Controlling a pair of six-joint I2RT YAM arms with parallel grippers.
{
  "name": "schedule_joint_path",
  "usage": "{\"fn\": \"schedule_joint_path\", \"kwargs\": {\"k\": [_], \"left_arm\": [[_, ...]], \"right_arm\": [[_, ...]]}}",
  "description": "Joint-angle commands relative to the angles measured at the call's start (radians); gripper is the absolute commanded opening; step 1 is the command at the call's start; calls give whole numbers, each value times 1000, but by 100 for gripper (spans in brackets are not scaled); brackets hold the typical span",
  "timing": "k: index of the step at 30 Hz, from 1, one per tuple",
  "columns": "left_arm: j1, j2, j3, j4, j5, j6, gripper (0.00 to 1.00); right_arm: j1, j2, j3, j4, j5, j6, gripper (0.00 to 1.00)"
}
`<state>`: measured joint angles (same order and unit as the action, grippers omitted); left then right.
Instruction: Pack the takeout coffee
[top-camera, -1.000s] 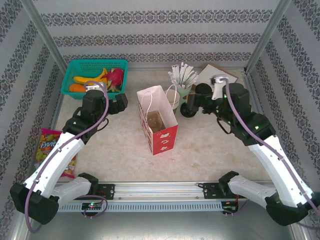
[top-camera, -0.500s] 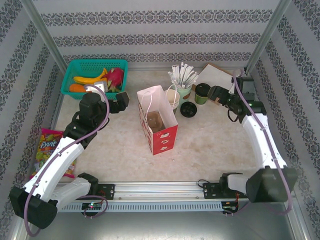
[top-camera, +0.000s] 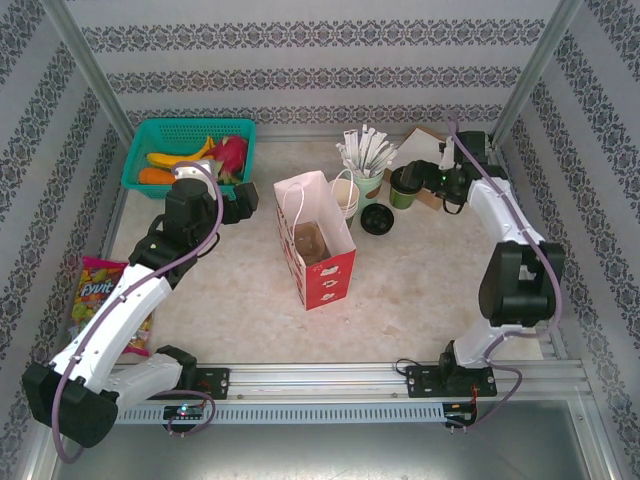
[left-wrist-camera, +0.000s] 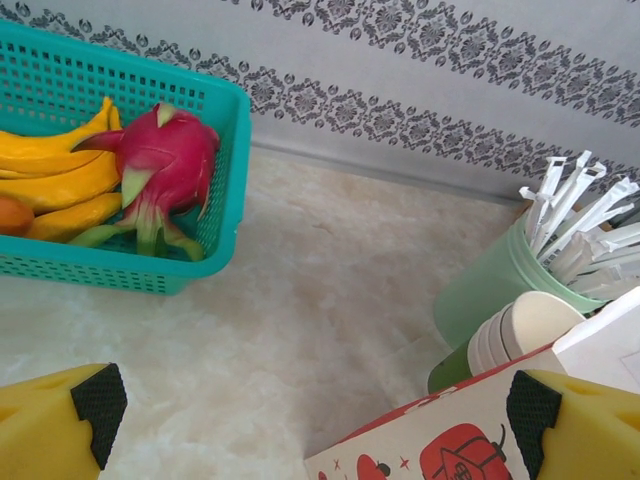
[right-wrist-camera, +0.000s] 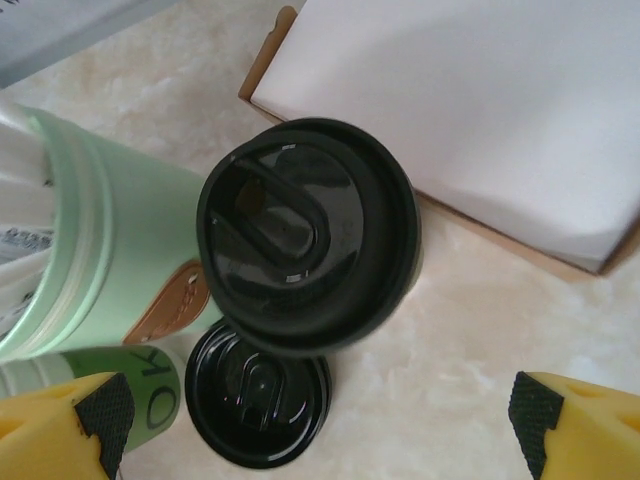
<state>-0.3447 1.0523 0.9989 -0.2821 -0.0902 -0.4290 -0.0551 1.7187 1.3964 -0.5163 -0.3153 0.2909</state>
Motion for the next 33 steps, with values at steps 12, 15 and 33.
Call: {"fn": "schedule_joint_path", "kwargs": {"k": [12, 15, 33], "left_arm": [[12, 31, 42, -52, -59, -29, 100], [12, 38, 46, -63, -64, -33, 100], [12, 53, 50, -80, -73, -44, 100]], "right_arm": [[17, 225, 201, 0, -94, -108, 98], [20, 250, 217, -4, -78, -118, 98], [25, 302, 239, -51, -42, -100, 93]]}}
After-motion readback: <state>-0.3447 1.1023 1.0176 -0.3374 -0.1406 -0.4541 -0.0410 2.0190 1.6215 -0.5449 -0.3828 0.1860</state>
